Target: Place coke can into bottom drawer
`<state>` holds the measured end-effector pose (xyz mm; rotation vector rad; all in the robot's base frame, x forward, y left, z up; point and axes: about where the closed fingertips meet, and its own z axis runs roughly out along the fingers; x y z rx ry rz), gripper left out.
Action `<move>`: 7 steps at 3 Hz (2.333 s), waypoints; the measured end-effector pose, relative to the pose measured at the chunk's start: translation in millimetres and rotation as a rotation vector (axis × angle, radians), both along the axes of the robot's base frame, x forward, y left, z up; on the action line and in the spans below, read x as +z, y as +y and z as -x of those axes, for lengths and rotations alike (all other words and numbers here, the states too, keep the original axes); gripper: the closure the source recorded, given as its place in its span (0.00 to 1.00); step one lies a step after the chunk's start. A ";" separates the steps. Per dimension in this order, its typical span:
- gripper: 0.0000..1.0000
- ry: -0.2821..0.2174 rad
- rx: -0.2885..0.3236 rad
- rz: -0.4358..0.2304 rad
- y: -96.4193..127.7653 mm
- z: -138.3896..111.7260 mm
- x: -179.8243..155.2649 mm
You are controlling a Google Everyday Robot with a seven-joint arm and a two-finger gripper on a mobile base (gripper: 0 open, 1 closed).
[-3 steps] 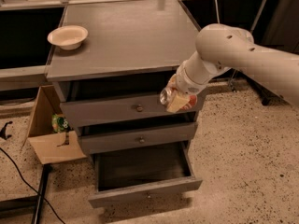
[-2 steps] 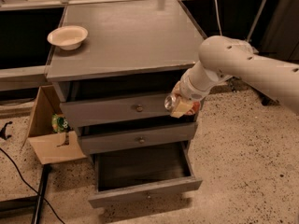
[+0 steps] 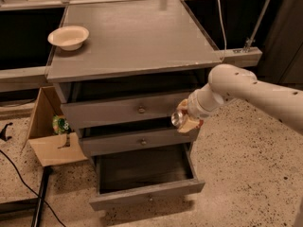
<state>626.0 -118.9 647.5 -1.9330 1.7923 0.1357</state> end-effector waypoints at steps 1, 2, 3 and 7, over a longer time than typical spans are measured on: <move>1.00 -0.001 0.002 0.001 0.3 -1.1 -1.8; 1.00 -0.022 -0.003 0.022 -11.2 -38.8 -66.4; 1.00 -0.022 -0.003 0.022 -11.2 -38.8 -66.4; 1.00 -0.005 -0.070 0.018 -34.8 -47.8 -158.5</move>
Offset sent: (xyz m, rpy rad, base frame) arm 0.0355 -0.0070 -0.0460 -0.0327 -0.0484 0.0213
